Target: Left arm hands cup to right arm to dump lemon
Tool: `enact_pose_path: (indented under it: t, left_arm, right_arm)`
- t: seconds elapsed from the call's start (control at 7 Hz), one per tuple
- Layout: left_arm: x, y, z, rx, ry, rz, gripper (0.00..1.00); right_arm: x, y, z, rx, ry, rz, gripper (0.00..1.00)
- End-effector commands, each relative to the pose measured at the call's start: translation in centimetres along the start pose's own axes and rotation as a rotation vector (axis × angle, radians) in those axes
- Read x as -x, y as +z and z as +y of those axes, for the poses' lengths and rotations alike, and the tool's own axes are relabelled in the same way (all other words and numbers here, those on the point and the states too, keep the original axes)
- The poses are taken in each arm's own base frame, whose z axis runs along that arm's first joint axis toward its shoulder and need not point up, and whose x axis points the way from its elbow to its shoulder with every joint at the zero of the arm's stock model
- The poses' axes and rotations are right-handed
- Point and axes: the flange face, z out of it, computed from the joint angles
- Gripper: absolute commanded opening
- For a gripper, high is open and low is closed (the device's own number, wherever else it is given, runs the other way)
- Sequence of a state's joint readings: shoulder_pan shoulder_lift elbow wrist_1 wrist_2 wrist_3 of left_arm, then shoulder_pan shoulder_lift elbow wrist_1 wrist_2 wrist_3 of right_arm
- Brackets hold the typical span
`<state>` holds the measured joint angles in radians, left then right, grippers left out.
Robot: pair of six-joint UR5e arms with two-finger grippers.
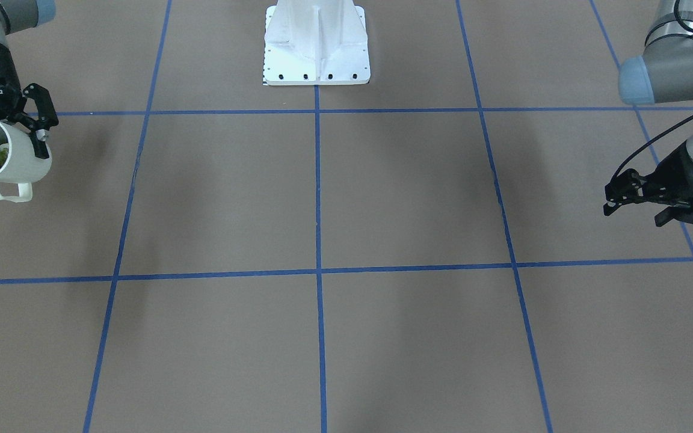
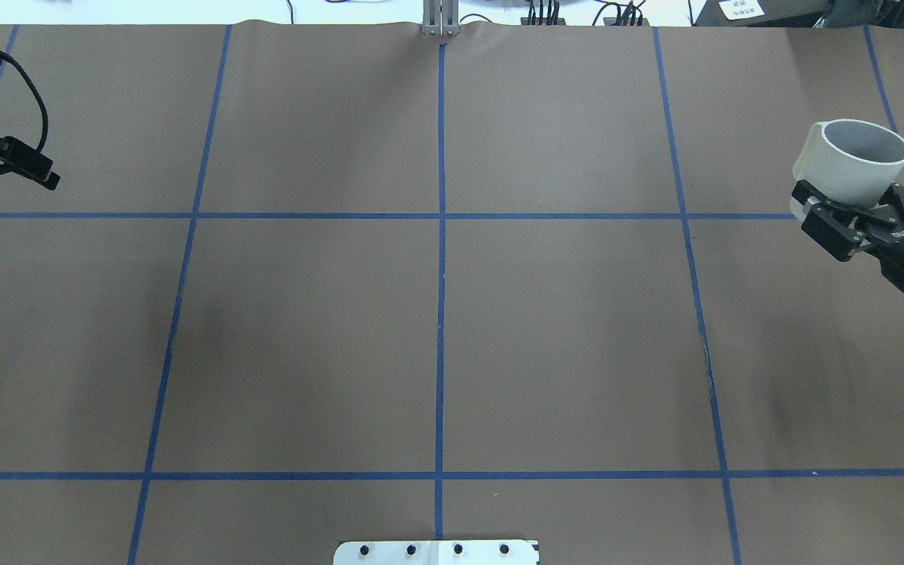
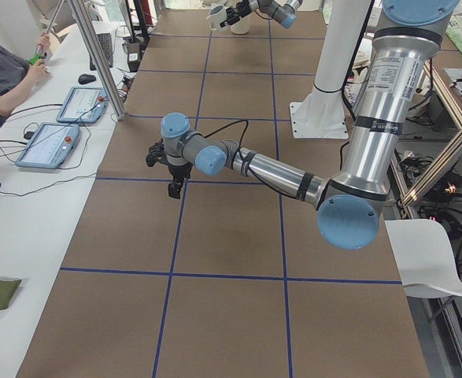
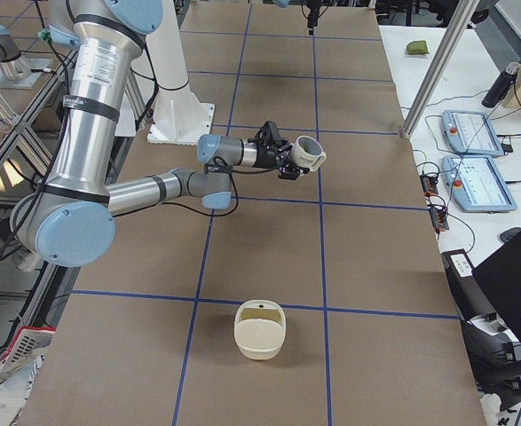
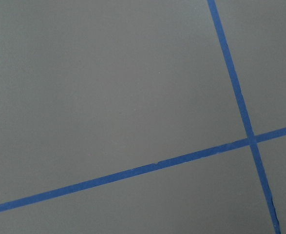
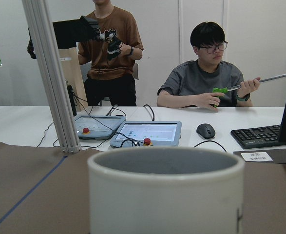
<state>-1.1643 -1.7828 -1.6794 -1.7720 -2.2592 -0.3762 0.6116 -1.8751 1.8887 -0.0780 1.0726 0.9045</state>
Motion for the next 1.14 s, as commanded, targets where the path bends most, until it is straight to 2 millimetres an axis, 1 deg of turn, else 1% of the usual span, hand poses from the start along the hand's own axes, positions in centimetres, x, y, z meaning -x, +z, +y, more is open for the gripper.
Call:
enact_pose_path:
  t: [0.0,0.14,0.29,0.43,0.57,0.71,1.0]
  left_arm:
    - [-0.2,-0.3,0.1,-0.005,0.003,0.002,1.00]
    - [-0.2,-0.3,0.1,-0.005,0.002,0.002,1.00]
    - [-0.4,-0.3,0.1,-0.005,0.004,0.003,1.00]
    - [-0.4,-0.2,0.1,-0.003,0.002,0.003,1.00]
    - [-0.5,-0.2,0.1,-0.003,0.002,0.002,1.00]
    - [-0.5,-0.1,0.1,-0.002,0.000,0.003,1.00]
    - [-0.7,-0.1,0.0,-0.003,-0.002,0.004,1.00]
  right_arm:
    - [-7.4,-2.8,2.7,-0.044,0.122,-0.005,0.30]
    - [-10.4,-4.5,2.9,-0.055,0.243,0.021,0.30]
    - [-13.8,-6.5,3.9,-0.076,0.293,0.006,0.29]
    - [-18.6,-9.1,6.1,-0.090,0.371,-0.015,0.29]
    - [-22.8,-11.7,7.5,-0.109,0.424,-0.034,0.29]
    - [-25.1,-13.8,8.0,-0.122,0.526,-0.055,0.29]
    - [-26.7,-15.8,7.5,-0.143,0.720,-0.066,0.29]
